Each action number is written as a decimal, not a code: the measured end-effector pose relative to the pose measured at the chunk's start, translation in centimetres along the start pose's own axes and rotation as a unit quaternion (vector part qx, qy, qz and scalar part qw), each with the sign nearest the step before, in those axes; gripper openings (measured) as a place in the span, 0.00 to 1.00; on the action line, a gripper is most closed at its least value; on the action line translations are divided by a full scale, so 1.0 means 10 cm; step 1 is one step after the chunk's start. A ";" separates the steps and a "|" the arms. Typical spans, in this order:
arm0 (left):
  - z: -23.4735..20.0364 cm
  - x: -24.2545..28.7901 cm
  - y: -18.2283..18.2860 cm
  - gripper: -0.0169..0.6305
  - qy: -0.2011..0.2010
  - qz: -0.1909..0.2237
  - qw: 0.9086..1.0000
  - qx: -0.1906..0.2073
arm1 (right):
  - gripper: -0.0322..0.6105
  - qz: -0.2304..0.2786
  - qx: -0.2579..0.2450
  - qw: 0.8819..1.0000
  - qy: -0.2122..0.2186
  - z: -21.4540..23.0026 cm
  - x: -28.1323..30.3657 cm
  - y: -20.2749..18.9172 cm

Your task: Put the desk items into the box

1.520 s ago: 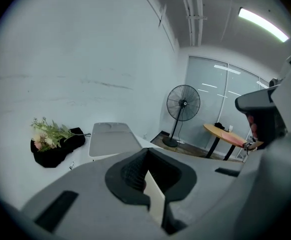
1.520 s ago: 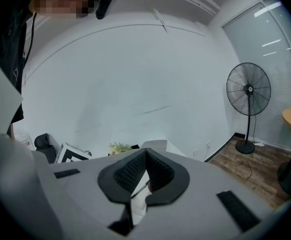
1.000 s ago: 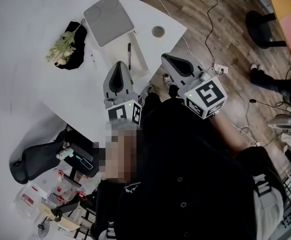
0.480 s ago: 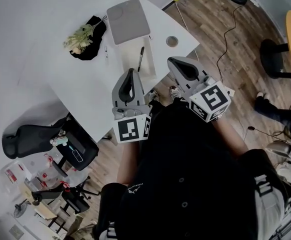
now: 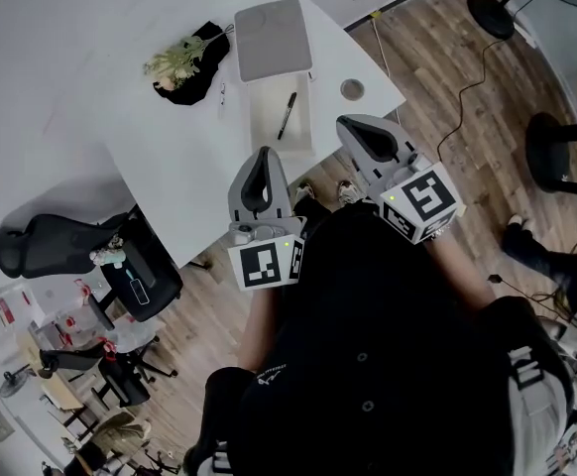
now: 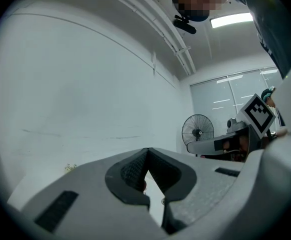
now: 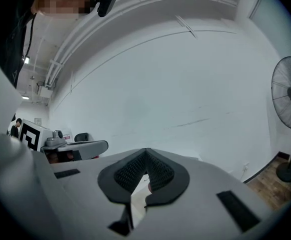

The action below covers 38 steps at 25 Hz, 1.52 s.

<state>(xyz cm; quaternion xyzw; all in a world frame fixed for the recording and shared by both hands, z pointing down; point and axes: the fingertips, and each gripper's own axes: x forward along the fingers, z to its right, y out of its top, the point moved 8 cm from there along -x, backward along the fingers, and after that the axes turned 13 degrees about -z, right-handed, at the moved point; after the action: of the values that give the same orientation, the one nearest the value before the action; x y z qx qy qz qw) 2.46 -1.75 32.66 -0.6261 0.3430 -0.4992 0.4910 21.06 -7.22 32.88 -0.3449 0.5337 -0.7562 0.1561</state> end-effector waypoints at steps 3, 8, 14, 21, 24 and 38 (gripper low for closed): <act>0.03 -0.01 -0.03 0.04 0.006 0.001 1.000 -0.001 | 0.05 -0.001 -0.006 1.000 0.006 0.00 -0.01 -0.02; 0.08 -0.07 0.01 0.04 0.014 0.011 1.000 -0.001 | 0.05 0.012 -0.012 1.000 0.006 0.01 -0.07 0.03; 0.09 -0.19 0.20 0.04 0.030 0.042 0.999 0.003 | 0.05 0.037 -0.021 0.999 0.011 -0.02 -0.16 0.20; 0.02 -0.27 0.28 0.04 0.050 0.055 0.997 -0.003 | 0.05 0.058 -0.032 0.998 0.011 -0.03 -0.18 0.32; 0.02 -0.27 0.24 0.04 0.054 0.047 0.997 -0.005 | 0.05 0.063 -0.035 0.997 0.013 -0.05 -0.18 0.32; 0.07 -0.21 0.20 0.04 0.053 0.042 0.998 -0.004 | 0.05 0.067 -0.053 0.996 0.026 -0.06 -0.21 0.29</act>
<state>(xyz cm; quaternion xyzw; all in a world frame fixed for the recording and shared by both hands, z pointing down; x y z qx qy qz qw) 2.73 -0.18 30.12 -0.5859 0.3965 -0.5095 0.4898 21.76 -6.65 29.39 -0.2966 0.5989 -0.7233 0.1736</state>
